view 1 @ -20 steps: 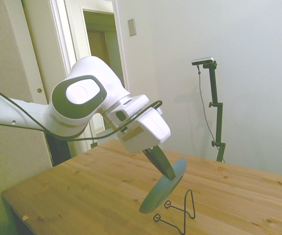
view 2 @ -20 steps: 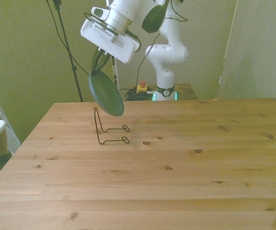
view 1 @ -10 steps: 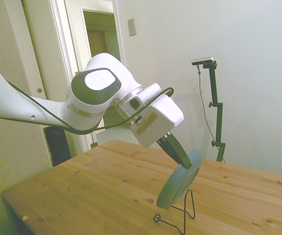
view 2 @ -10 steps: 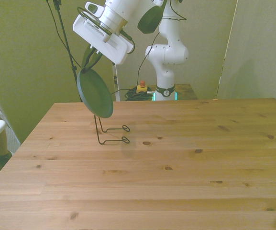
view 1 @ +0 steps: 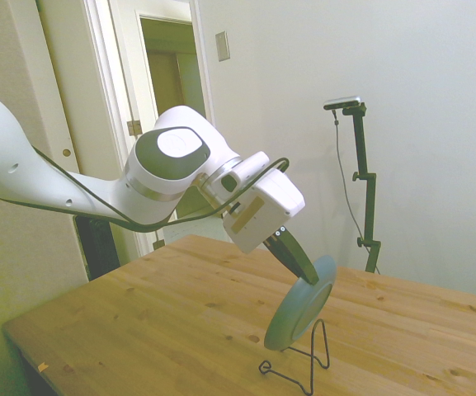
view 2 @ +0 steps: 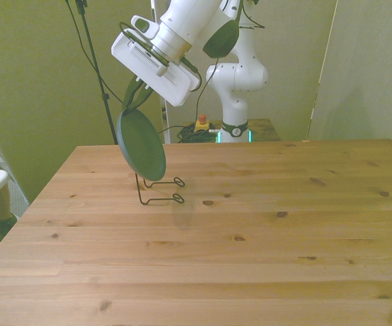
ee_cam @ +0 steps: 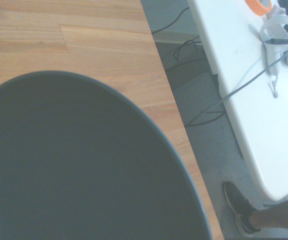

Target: Load the plate

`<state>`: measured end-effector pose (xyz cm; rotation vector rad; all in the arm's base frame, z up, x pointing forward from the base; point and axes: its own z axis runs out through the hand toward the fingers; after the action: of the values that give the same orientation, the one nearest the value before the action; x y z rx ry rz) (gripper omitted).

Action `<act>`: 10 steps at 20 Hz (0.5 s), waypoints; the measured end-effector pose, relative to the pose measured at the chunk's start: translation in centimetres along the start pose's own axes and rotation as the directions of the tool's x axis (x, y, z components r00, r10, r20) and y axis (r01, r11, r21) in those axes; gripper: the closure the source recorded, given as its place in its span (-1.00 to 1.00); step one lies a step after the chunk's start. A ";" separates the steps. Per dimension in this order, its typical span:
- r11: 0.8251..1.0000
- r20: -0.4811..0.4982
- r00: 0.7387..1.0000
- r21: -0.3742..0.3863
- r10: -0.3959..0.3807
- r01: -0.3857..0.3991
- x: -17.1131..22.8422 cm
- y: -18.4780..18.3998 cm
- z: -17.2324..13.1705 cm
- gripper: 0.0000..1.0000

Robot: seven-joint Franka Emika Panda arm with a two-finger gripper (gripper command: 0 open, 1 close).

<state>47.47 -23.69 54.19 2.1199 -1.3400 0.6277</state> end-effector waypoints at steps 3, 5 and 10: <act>1.000 -0.017 1.000 -0.021 -0.004 0.004 -0.4 -0.5 0.0 1.00; 0.999 -0.024 1.000 -0.039 -0.010 0.009 -0.9 -1.1 0.2 1.00; 0.998 -0.038 0.999 -0.064 -0.023 0.021 -2.0 -2.3 0.1 1.00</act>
<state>48.83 -21.60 52.40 2.0588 -1.2969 0.6061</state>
